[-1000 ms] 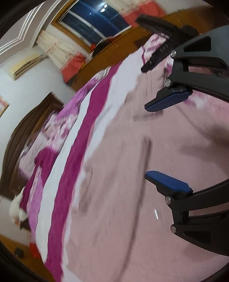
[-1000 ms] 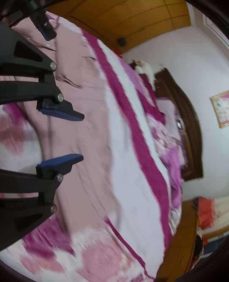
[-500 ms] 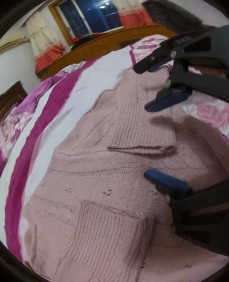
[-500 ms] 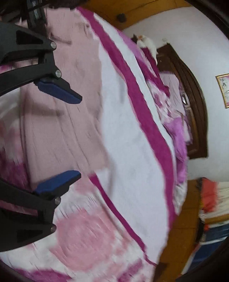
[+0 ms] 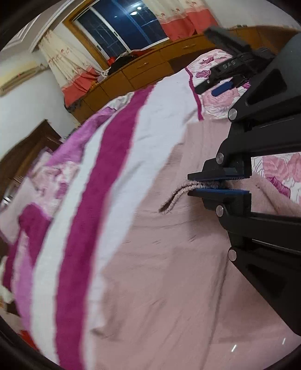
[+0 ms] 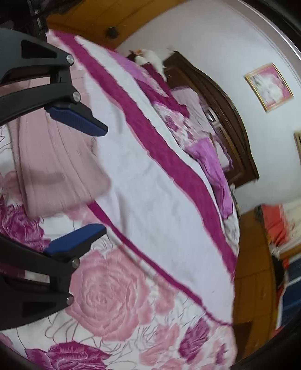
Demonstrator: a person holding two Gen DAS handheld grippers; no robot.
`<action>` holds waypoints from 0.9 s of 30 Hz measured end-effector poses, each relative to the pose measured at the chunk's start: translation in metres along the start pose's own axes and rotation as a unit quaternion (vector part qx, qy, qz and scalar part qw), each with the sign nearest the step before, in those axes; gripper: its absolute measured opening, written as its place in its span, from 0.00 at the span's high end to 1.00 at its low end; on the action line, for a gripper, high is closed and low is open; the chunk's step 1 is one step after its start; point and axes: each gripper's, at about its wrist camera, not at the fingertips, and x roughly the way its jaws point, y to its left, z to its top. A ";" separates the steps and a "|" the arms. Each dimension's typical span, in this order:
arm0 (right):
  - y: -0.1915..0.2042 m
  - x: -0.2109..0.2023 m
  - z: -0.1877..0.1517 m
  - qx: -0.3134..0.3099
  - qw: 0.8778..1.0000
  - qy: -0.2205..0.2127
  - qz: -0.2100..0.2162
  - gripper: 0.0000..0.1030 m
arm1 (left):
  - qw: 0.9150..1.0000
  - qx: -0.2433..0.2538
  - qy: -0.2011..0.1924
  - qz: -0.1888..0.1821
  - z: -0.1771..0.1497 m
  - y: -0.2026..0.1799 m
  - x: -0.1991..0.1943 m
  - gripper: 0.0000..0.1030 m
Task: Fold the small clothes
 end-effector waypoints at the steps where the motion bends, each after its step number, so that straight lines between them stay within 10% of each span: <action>1: -0.005 0.002 0.002 0.013 1.000 0.005 0.002 0.21 | 1.000 0.008 -0.009 0.005 0.006 0.001 -0.012 1.00; 11: 0.022 0.067 -0.046 0.008 0.984 0.148 0.096 0.33 | 0.994 0.003 -0.071 0.081 0.046 0.066 -0.094 1.00; 27: 0.103 0.079 -0.080 -0.143 0.975 0.153 0.076 0.36 | 0.978 -0.045 -0.096 0.179 0.060 0.196 -0.154 1.00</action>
